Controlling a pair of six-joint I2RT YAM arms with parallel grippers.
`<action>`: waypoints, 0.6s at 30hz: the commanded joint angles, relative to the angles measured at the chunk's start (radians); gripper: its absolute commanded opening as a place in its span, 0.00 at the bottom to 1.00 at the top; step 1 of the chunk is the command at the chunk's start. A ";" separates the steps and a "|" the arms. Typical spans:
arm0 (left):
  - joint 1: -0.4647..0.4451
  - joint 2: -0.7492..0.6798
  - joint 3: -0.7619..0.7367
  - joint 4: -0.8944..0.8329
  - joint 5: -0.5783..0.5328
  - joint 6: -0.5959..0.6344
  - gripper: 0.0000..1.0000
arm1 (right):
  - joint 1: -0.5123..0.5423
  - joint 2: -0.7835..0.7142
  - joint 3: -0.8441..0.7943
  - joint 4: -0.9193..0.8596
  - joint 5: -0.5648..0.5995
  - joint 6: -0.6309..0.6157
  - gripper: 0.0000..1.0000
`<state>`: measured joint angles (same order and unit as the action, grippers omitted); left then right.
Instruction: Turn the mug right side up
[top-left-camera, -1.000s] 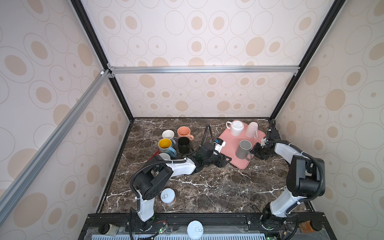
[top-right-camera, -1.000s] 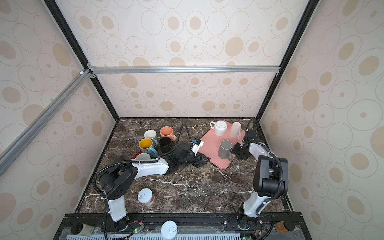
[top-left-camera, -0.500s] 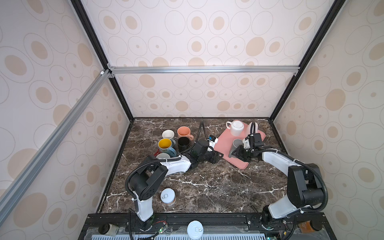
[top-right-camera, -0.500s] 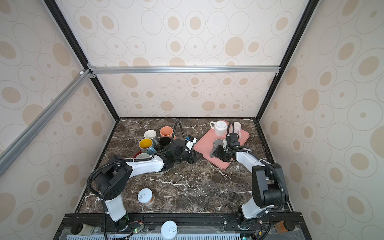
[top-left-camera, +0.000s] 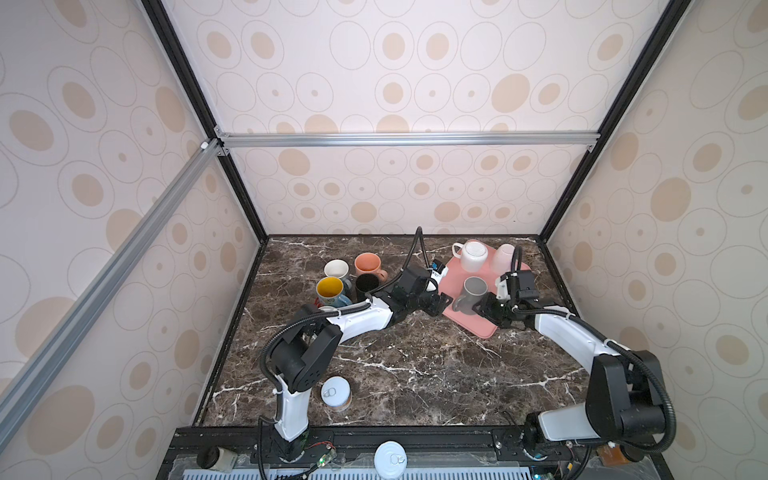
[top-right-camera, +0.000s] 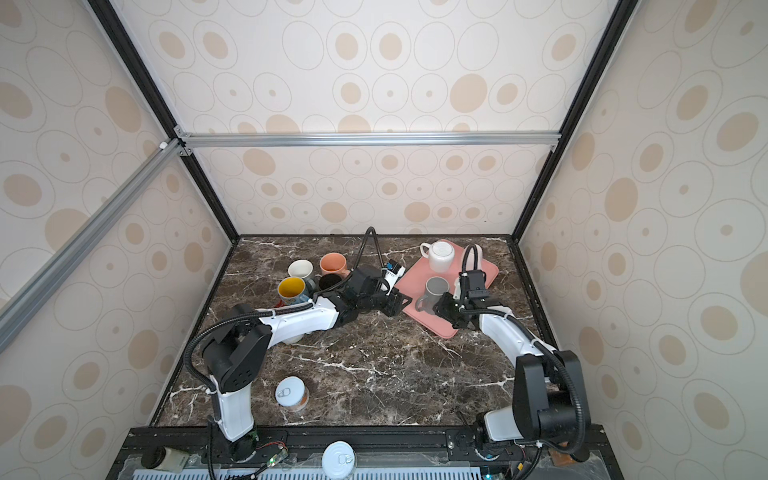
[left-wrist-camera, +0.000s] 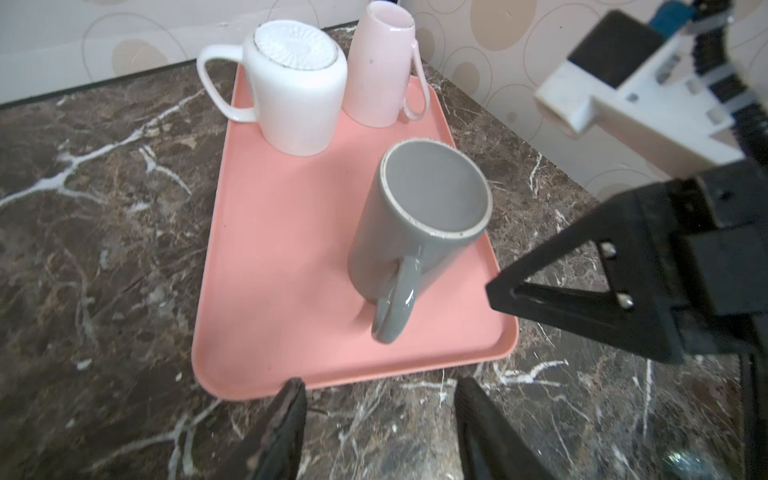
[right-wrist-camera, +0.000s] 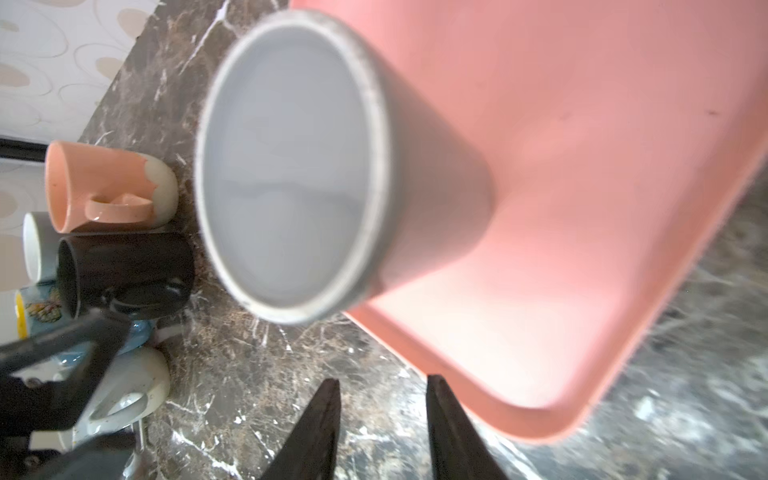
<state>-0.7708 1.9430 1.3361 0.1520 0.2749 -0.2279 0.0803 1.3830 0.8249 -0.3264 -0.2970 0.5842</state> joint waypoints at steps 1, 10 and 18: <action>-0.006 0.074 0.093 -0.073 0.009 0.091 0.58 | -0.048 -0.064 -0.067 -0.046 0.013 -0.015 0.39; -0.038 0.246 0.286 -0.140 0.082 0.129 0.59 | -0.104 -0.113 -0.145 -0.044 0.019 -0.036 0.39; -0.048 0.347 0.415 -0.193 0.065 0.134 0.56 | -0.105 -0.086 -0.130 -0.014 -0.002 -0.027 0.39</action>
<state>-0.8158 2.2692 1.6764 0.0067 0.3378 -0.1326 -0.0212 1.2816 0.6899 -0.3489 -0.2928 0.5598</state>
